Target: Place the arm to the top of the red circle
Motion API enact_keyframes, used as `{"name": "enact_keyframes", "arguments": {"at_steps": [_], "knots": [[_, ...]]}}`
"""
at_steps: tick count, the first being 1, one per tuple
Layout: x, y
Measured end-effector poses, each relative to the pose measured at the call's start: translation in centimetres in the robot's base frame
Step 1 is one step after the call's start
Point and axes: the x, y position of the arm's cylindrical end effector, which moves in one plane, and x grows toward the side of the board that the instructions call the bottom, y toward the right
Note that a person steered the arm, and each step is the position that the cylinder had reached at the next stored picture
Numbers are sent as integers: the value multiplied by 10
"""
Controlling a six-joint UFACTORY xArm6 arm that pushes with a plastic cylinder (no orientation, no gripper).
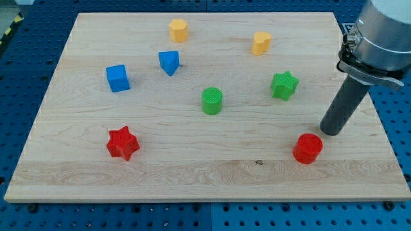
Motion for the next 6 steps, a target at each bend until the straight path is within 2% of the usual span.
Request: {"name": "enact_keyframes", "arguments": {"at_steps": [6], "knots": [[0,-46]]}}
